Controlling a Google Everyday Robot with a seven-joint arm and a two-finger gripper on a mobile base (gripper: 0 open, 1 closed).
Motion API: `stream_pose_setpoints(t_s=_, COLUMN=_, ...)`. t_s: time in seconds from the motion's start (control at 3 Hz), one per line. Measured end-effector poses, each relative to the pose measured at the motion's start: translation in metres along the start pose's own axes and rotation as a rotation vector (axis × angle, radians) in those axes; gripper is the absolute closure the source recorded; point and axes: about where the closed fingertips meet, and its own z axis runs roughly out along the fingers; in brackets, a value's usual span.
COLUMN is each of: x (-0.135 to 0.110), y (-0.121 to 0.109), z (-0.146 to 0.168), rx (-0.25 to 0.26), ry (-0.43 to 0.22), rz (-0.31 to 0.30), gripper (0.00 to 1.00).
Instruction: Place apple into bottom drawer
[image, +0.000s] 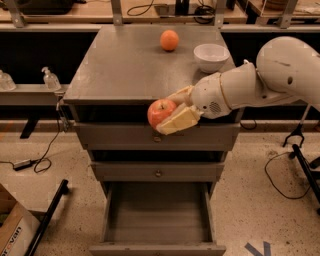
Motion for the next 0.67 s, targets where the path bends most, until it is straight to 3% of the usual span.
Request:
stream_pose_setpoints(t_s=0.33, x=0.006, y=0.003, z=0.012, rx=0.044, ry=0.035, rz=-0.076, gripper=1.00)
stream_pose_setpoints(t_s=0.67, x=0.034, y=0.005, z=0.037, rx=0.087, ry=0.053, rz=-0.115, gripper=1.00)
